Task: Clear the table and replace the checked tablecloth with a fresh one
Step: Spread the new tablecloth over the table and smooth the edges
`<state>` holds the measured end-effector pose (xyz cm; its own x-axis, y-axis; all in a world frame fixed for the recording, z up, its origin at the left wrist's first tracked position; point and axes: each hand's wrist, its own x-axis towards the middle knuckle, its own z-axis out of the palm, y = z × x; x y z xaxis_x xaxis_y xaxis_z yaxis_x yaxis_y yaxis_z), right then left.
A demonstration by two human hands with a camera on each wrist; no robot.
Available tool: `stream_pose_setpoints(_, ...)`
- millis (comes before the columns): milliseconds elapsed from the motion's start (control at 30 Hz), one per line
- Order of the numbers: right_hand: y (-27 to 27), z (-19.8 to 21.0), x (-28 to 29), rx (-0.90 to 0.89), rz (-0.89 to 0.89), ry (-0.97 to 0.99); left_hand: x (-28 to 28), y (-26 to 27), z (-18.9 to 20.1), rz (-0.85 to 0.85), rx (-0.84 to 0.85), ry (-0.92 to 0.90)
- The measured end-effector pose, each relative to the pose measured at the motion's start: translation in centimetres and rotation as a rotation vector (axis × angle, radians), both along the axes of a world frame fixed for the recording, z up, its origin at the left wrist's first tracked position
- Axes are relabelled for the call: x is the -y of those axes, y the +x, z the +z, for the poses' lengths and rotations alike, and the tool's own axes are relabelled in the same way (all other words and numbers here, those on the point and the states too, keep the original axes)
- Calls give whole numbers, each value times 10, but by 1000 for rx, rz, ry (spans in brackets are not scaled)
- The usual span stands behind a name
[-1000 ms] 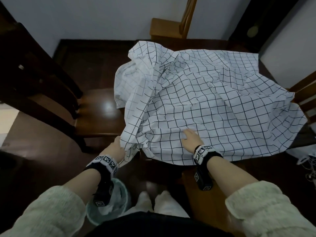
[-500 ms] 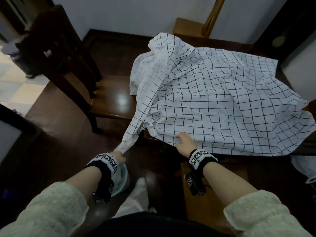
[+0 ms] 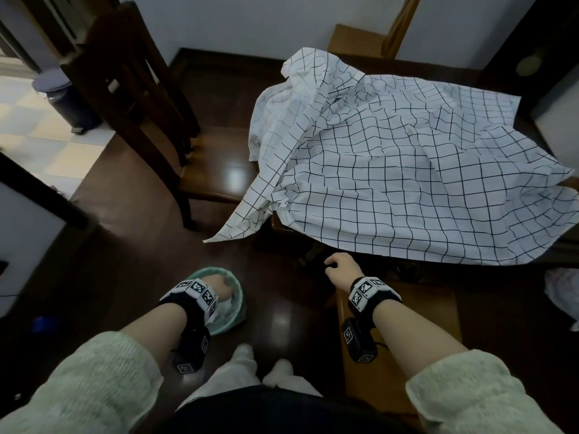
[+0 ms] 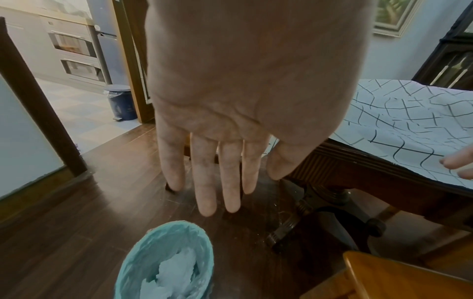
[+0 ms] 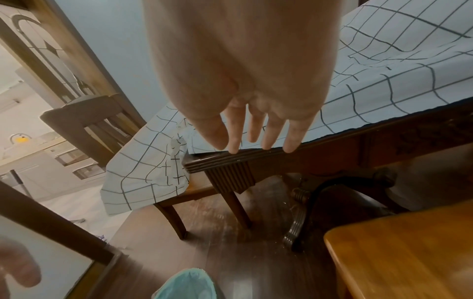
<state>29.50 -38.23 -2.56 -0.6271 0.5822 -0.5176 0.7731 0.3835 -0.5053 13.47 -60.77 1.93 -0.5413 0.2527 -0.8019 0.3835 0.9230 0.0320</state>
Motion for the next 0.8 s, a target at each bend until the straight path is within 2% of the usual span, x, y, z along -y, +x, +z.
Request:
stream_pose_setpoints(67, -4, 1, 7, 12, 8, -13, 21, -12, -24, 18, 2, 48)
stream_pose_setpoints(167, -20, 5, 20, 23, 47, -38, 63, -51, -110, 45, -10, 18)
stream_pose_setpoints(200, -28, 7, 26, 27, 76, -42, 75, -58, -118, 49, 8, 14)
stream_pose_setpoints(233, -37, 9, 32, 35, 107, -45, 83, -60, -110, 54, 0, 44)
stream_pose_setpoints(333, -70, 12, 58, 66, 199, -66, 94, -37, -22, 114, 11, 99)
stream_pose_setpoints(533, -151, 15, 133, 140, 410, -84, 180, -68, -24, 341, 85, 307)
stream_pose_setpoints(667, -206, 12, 186, 191, 533, -75, 232, -112, -35, 376, 82, 324)
stream_pose_setpoints(800, -260, 3, 238, 286, 582, -44, 287, -167, -42, 299, 73, 272)
